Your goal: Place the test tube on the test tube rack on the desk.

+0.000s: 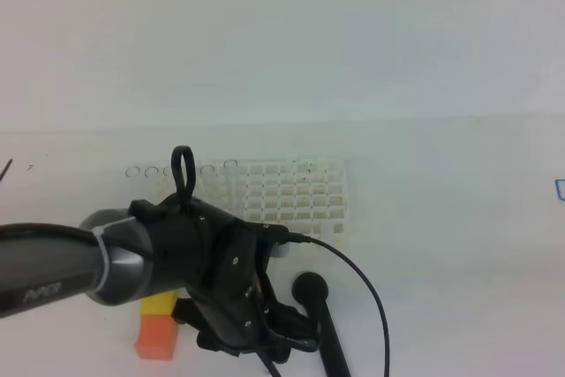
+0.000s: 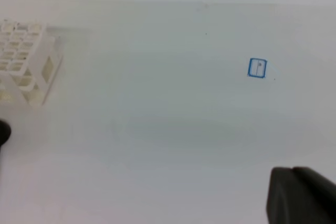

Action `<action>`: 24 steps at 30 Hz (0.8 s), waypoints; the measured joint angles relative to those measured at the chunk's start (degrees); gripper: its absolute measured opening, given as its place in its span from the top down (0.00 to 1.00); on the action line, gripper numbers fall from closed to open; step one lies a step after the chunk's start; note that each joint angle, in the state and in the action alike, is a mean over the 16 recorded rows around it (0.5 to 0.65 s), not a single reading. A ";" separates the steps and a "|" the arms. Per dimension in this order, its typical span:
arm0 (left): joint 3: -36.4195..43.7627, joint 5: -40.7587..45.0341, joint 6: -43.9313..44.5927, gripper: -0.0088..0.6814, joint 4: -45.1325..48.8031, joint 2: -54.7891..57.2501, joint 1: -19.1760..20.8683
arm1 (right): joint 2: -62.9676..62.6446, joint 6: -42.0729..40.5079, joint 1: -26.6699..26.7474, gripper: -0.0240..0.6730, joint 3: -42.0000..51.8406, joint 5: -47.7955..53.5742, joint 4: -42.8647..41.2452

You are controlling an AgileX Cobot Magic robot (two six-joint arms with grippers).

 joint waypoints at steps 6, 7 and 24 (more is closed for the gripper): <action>0.00 0.54 -0.20 0.38 0.59 0.86 0.00 | 0.00 0.00 0.00 0.97 0.00 0.00 0.00; 0.00 0.68 -0.20 0.38 0.77 0.97 0.00 | 0.00 0.00 0.00 0.97 0.00 0.00 0.00; 0.00 4.16 -0.54 0.72 3.63 1.72 0.00 | 0.00 0.00 0.00 0.97 0.00 0.00 0.00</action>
